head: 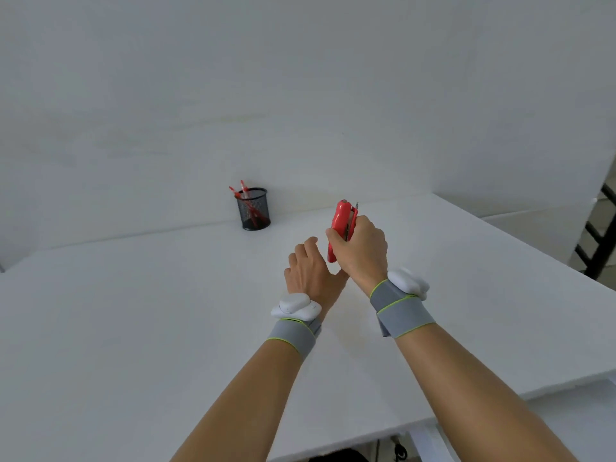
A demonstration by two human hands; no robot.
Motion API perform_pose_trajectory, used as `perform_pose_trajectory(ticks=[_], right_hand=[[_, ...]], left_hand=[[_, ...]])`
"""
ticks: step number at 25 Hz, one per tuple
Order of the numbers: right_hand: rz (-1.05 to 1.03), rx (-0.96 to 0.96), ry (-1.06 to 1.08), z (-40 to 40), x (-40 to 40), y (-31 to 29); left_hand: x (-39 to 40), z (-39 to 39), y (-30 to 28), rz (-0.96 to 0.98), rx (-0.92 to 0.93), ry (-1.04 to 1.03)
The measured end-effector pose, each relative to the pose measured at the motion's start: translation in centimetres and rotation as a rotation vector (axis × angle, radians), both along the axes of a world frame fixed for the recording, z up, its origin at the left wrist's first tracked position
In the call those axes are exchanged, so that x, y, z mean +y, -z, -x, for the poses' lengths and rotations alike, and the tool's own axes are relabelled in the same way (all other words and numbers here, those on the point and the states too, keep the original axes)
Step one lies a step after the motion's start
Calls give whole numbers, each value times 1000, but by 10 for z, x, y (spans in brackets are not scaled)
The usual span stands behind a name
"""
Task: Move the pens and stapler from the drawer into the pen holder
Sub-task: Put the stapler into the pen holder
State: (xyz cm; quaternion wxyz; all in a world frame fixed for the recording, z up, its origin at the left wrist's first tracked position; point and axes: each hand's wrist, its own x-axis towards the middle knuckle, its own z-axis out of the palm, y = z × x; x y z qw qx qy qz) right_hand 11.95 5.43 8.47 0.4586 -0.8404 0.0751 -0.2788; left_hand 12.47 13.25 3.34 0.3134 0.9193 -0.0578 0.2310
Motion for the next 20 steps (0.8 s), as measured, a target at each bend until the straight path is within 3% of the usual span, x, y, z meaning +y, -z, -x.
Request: perform_pose_trajectory(ticks=[4, 15, 20], right_hand=[[37, -49, -72, -48, 26, -11], [87, -181, -213, -190, 99, -35], [68, -204, -224, -250, 128, -43]], left_hand=[[46, -49, 4, -234, 69, -4], [111, -161, 34, -303, 195, -51], [116, -176, 47, -242, 180, -46]])
